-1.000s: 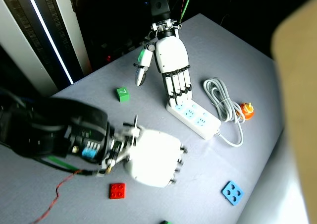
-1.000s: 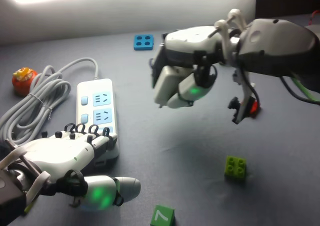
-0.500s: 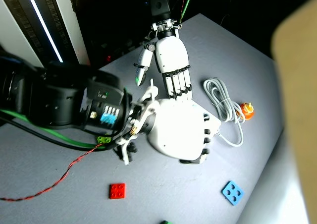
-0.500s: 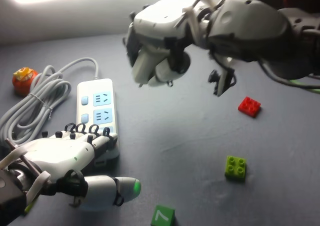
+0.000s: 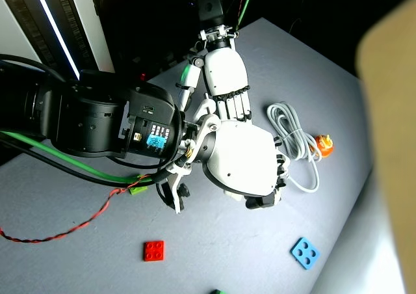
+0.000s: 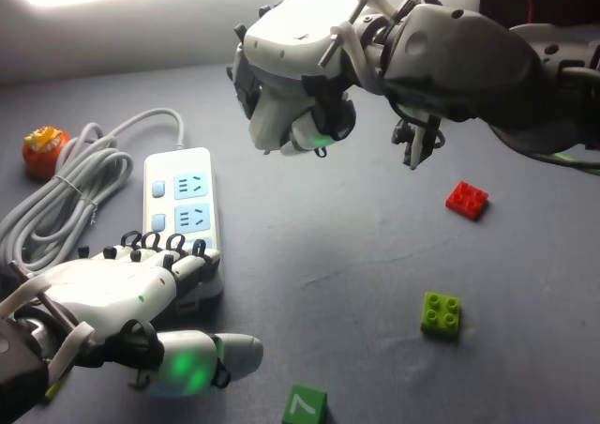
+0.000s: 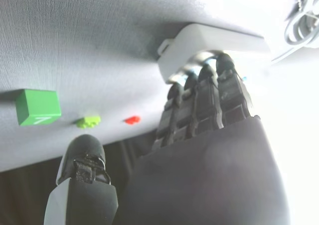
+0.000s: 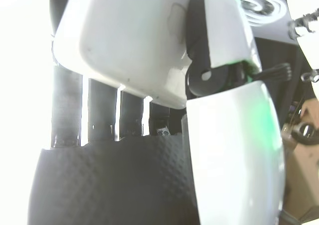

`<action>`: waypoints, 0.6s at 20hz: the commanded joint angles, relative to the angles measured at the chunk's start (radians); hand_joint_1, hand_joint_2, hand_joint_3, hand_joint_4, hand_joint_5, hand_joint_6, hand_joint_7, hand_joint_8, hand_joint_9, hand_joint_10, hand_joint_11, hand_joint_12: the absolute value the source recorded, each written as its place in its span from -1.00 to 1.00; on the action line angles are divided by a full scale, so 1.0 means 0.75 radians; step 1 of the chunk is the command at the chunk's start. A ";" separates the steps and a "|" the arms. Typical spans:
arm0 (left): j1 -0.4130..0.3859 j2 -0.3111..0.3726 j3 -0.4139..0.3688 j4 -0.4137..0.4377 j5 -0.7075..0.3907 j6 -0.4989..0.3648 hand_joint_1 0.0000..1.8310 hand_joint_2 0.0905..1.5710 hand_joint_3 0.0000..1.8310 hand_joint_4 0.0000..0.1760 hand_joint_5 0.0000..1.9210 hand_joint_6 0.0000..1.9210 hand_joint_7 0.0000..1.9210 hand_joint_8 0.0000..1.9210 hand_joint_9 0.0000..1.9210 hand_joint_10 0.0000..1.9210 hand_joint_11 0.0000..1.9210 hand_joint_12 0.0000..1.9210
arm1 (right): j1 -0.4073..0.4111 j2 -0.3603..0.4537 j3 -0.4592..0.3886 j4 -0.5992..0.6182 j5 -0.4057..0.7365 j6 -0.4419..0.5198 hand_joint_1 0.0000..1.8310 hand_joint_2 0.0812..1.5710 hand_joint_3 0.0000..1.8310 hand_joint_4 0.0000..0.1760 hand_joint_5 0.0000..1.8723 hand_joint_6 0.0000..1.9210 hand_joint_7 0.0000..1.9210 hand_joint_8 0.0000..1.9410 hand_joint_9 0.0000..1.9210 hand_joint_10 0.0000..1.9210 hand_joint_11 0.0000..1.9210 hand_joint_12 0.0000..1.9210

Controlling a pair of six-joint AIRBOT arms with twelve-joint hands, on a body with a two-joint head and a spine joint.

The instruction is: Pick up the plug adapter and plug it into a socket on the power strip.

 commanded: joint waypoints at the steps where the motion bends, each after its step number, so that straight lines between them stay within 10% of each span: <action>1: 0.005 -0.001 0.007 0.009 0.011 -0.016 -1.00 0.42 -1.00 -1.00 -1.00 -1.00 -0.96 -1.00 -0.97 -1.00 -1.00 -0.86 | 0.010 0.006 -0.008 -0.028 0.116 0.003 0.36 0.35 -1.00 -1.00 0.03 -0.04 0.17 -0.12 0.39 -0.97 -0.09 0.04; 12: 0.009 -0.001 0.013 0.008 0.016 -0.051 -1.00 0.42 -1.00 -1.00 -1.00 -1.00 -0.96 -1.00 -0.95 -1.00 -1.00 -0.78 | 0.015 0.044 -0.013 -0.635 -0.082 0.280 0.36 0.34 -1.00 -1.00 0.06 -0.09 0.18 -0.14 0.40 -0.98 -0.06 0.02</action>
